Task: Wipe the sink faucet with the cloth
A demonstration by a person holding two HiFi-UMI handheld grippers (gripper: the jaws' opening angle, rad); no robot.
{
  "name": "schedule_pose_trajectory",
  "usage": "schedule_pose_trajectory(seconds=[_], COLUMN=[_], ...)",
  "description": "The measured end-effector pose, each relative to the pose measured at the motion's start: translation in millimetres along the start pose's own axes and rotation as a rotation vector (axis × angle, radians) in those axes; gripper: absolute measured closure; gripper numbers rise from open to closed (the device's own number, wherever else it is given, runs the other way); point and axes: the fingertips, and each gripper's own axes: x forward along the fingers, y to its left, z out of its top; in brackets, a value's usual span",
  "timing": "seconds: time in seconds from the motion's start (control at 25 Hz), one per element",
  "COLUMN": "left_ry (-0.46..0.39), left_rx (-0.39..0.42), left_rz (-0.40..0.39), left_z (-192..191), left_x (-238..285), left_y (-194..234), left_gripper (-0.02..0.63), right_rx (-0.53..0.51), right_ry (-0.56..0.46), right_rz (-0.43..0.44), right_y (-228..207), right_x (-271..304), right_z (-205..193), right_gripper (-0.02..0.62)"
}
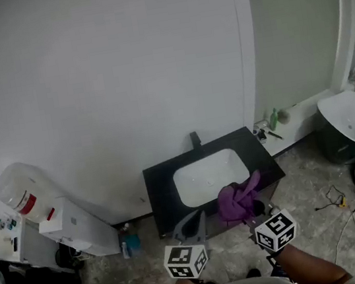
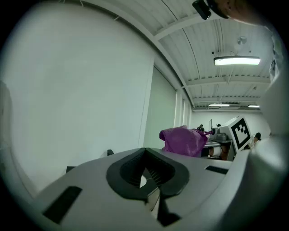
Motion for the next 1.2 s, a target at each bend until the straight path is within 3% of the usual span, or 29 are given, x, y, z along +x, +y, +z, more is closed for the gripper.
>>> schedule_pose_trajectory(seconds=[0.56,0.84,1.0,1.2], left_ry=[0.029,0.03,0.041,0.055], left_rx=[-0.002,-0.014,-0.033,-0.052], left_rz=[-0.086,-0.128,-0.134,-0.1], left_z=[-3,-8,-13,-20], left_x=[-9,-17,2,57], left_y=[21,57,76,116], left_gripper=[0.6,0.6,0.6,0.6], right_rx=[0.038,0.059,0.057,0.067], right_ry=[-0.004,0.002,0.03,0.056], right_rz=[-0.056,-0.099,-0.095,-0.072], right_y=[19,37,26,-25], right_x=[13,44,71,132], right_z=[-6,-16,-19,-29], right_gripper=[0.534,0.532,0.532,0.532])
